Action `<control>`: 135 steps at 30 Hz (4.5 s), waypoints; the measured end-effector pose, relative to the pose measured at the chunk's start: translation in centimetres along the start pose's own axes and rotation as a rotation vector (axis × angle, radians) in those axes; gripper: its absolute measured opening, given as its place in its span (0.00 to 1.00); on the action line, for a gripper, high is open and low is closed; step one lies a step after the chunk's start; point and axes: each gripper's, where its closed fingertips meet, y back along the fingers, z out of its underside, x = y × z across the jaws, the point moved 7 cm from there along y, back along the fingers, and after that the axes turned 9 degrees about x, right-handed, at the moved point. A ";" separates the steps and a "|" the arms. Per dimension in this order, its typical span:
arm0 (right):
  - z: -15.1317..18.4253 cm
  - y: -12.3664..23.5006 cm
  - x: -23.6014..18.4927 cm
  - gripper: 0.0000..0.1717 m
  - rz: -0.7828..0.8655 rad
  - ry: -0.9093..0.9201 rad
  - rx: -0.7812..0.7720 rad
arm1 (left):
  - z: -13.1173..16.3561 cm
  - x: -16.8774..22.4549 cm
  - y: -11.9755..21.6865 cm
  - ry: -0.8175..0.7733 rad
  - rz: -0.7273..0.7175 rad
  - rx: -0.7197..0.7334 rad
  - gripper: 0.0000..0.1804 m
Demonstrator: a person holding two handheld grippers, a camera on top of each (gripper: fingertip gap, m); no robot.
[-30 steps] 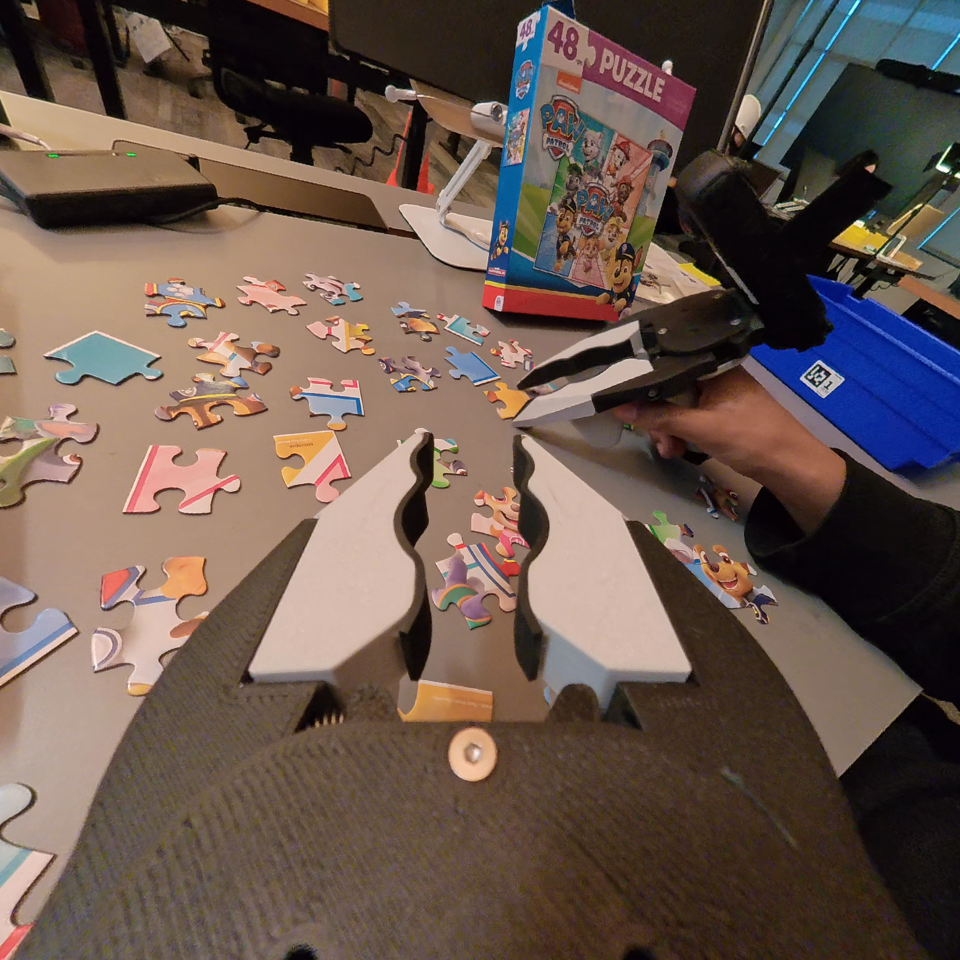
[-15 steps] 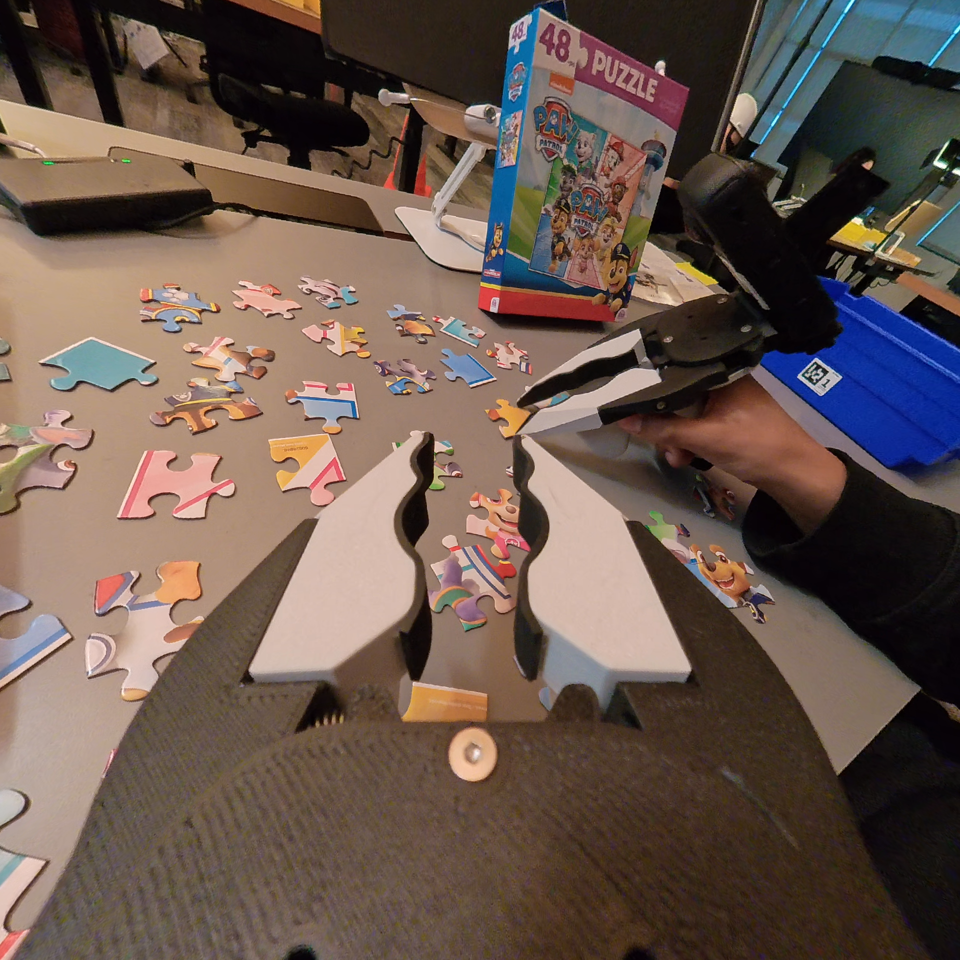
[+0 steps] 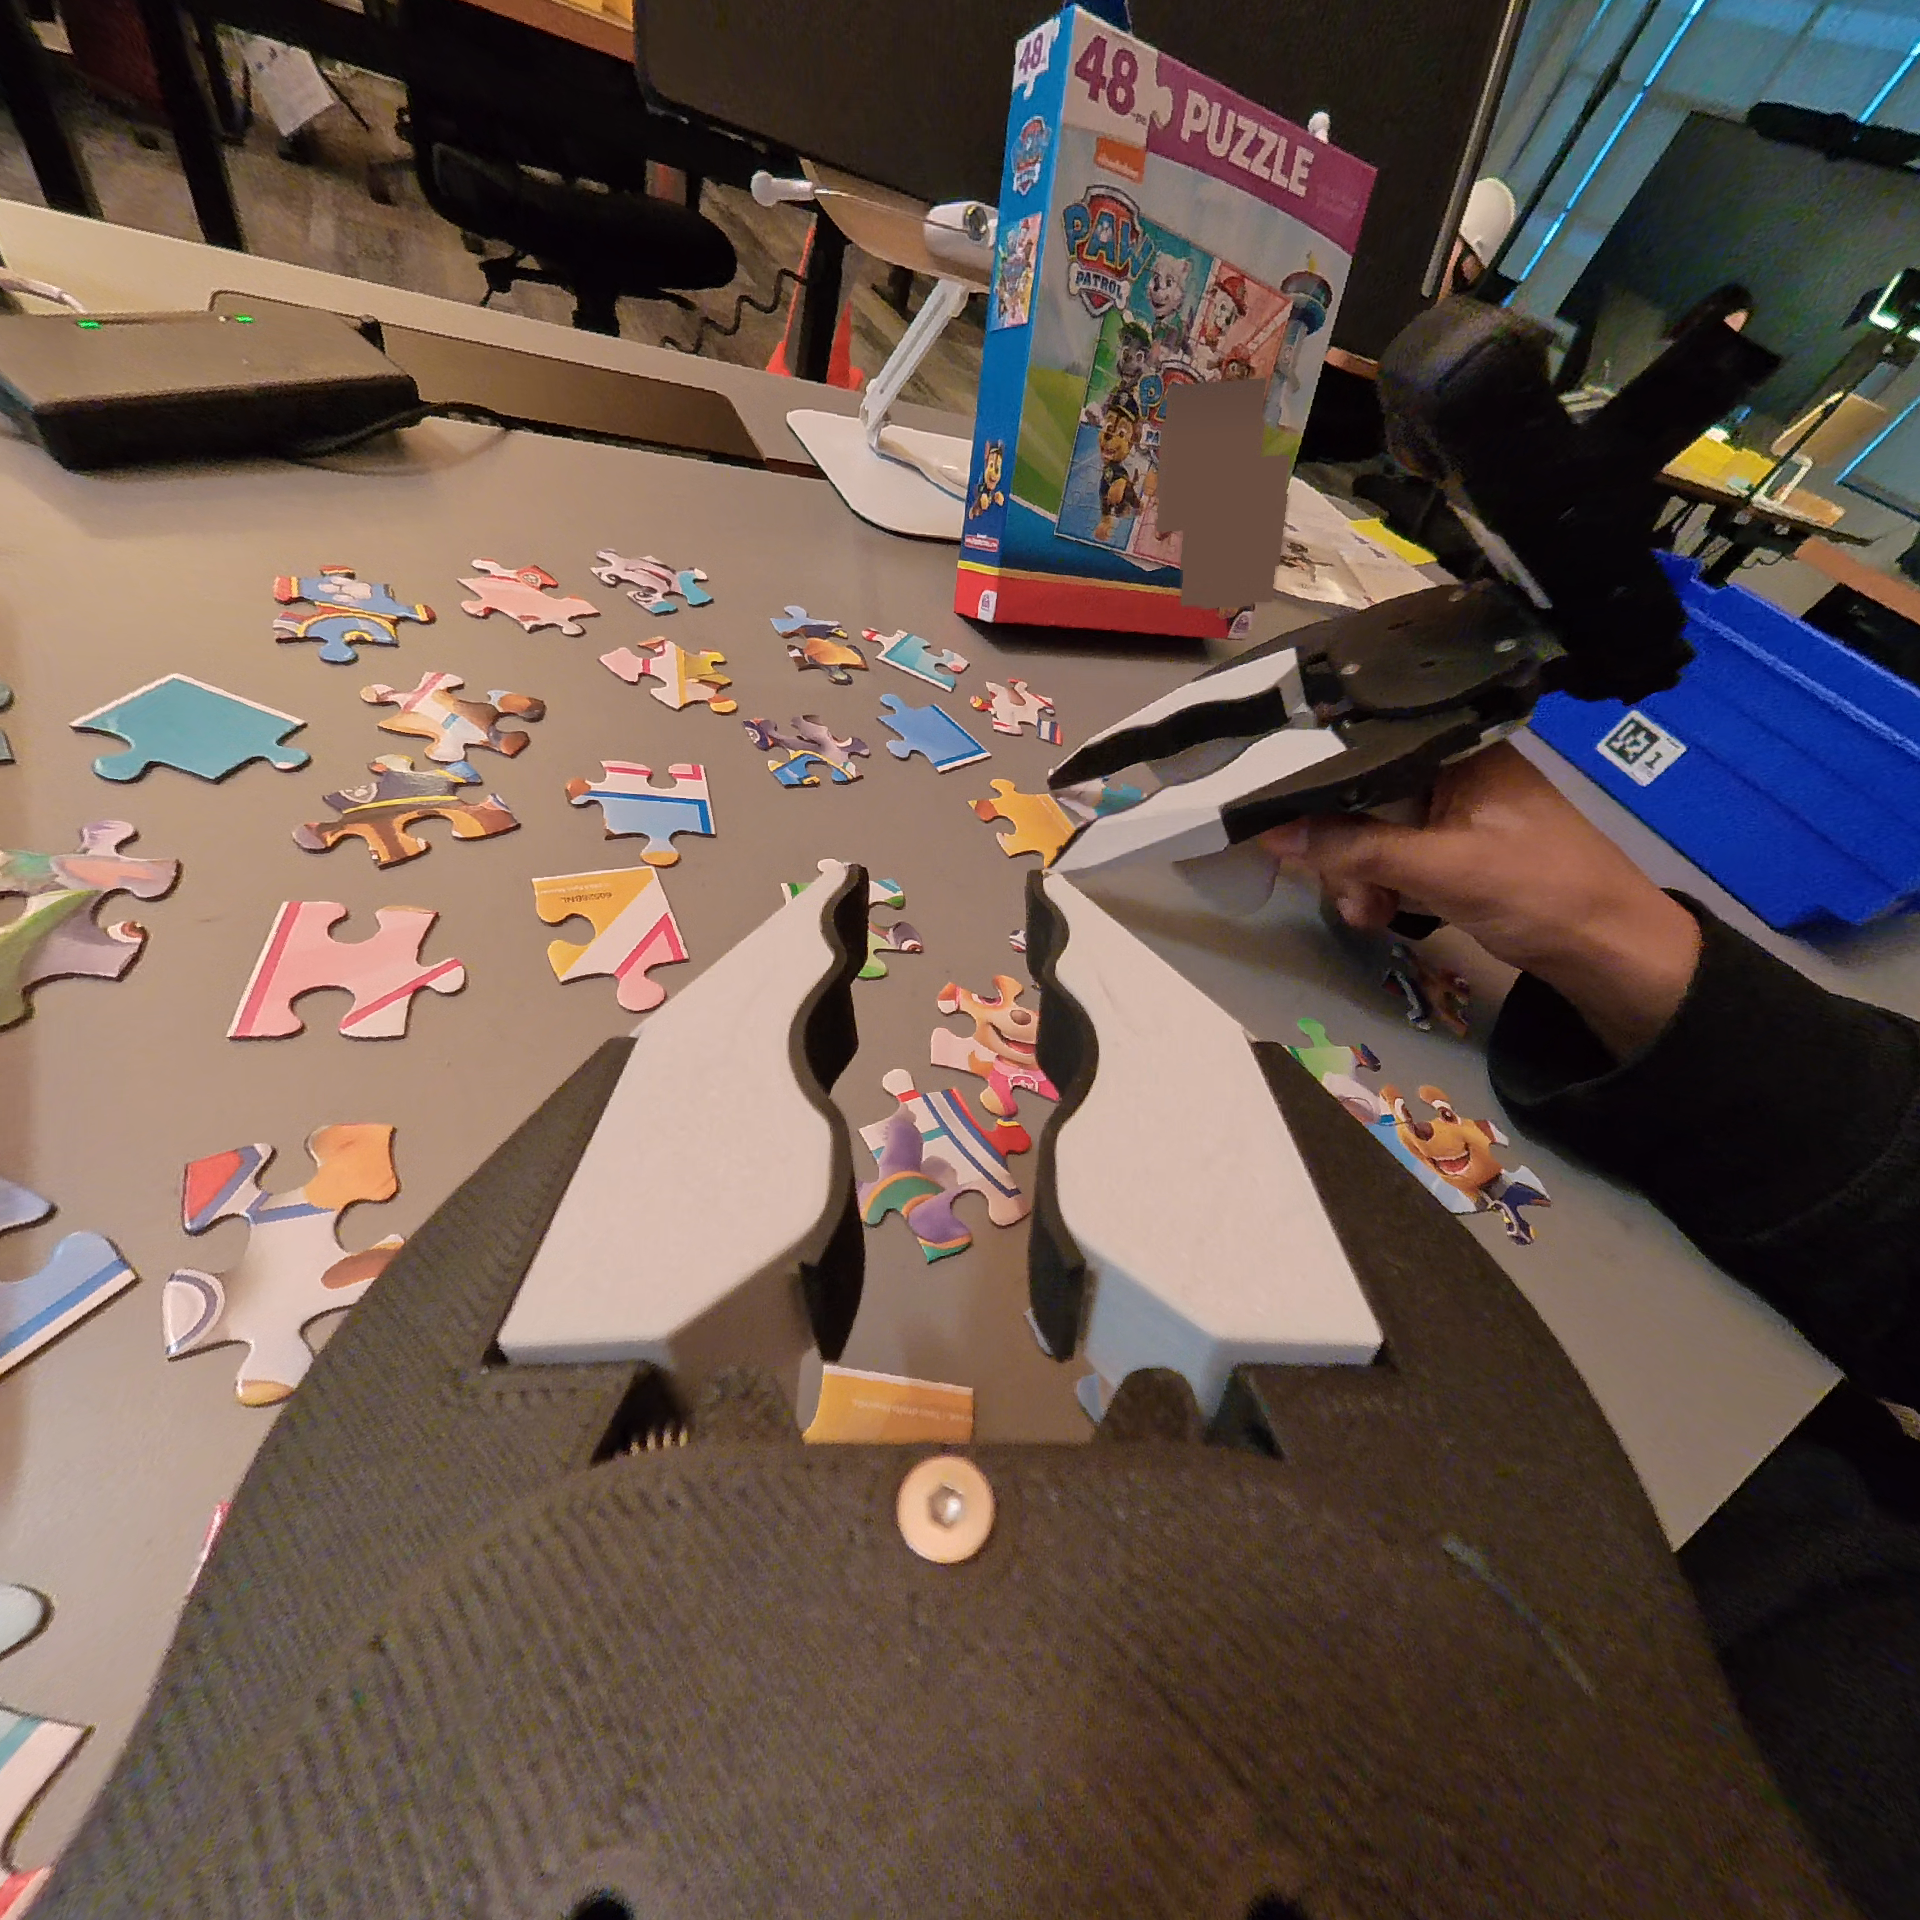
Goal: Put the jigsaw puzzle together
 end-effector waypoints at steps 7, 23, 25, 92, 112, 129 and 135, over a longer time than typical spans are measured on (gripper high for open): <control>-0.3 -0.7 -0.3 0.25 0.008 0.053 -0.017 | 0.0 -0.2 0.0 0.010 0.000 0.001 0.15; -0.5 0.3 -1.2 0.12 -0.015 0.056 0.001 | -0.1 -0.1 0.1 0.003 -0.001 0.005 0.15; -0.2 0.5 -1.0 0.15 -0.005 0.045 -0.017 | -0.1 -0.1 0.1 0.005 -0.001 0.005 0.15; 16.8 26.4 1.5 0.08 0.549 -0.302 -0.046 | 0.6 3.9 -1.5 -0.063 0.092 -0.027 0.15; 15.5 26.8 0.4 0.26 0.358 -0.335 0.137 | 0.2 5.1 -1.4 -0.085 0.112 -0.010 0.14; 16.8 24.2 2.4 0.22 0.212 -0.098 -0.065 | 0.5 5.0 -1.5 -0.101 0.097 -0.019 0.14; 17.6 24.9 1.6 0.22 0.283 -0.149 -0.025 | 0.8 4.8 -1.7 -0.077 0.106 -0.030 0.14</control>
